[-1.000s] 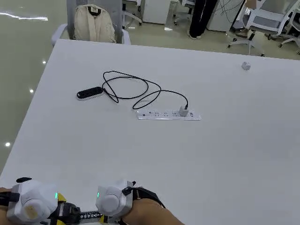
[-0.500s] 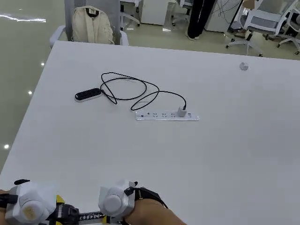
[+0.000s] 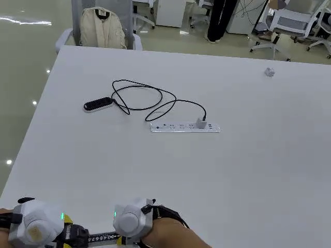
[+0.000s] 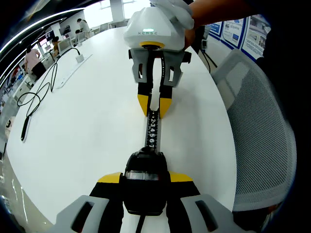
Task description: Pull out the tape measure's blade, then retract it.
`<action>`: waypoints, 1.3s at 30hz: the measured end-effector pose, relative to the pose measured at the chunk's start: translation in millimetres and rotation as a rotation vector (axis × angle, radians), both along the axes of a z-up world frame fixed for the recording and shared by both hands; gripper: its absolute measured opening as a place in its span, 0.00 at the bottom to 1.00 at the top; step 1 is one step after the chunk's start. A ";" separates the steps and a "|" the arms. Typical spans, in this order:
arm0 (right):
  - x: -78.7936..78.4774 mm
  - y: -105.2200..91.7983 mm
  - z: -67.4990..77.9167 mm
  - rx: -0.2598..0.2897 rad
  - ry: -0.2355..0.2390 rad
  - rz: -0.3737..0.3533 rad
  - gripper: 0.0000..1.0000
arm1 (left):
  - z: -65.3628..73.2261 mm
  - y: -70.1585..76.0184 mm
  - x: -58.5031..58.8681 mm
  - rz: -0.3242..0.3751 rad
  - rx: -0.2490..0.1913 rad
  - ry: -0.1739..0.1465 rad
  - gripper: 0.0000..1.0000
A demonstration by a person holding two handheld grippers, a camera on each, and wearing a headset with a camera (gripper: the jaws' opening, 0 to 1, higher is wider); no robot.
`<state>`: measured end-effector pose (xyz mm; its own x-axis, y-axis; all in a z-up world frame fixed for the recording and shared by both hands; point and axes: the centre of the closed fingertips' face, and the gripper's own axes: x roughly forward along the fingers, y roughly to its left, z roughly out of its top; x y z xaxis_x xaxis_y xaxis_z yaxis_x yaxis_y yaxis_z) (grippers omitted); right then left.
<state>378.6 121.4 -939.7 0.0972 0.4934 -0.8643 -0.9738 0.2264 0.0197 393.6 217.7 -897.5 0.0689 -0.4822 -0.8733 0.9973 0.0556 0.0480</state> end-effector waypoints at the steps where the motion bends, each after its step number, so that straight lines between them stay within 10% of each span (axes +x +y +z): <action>1: -0.4 -0.5 0.0 -0.001 0.000 0.001 0.11 | 0.1 0.0 -0.1 0.000 0.000 0.000 0.30; 39: -0.4 -28.8 -0.2 -0.020 0.005 -0.019 0.11 | 1.0 -0.1 -0.2 0.012 0.014 0.004 0.30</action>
<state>378.2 92.7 -939.9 0.1020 0.4744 -0.8744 -0.9694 0.2448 0.0197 393.4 217.6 -896.5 0.0708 -0.4690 -0.8803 0.9968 0.0666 0.0447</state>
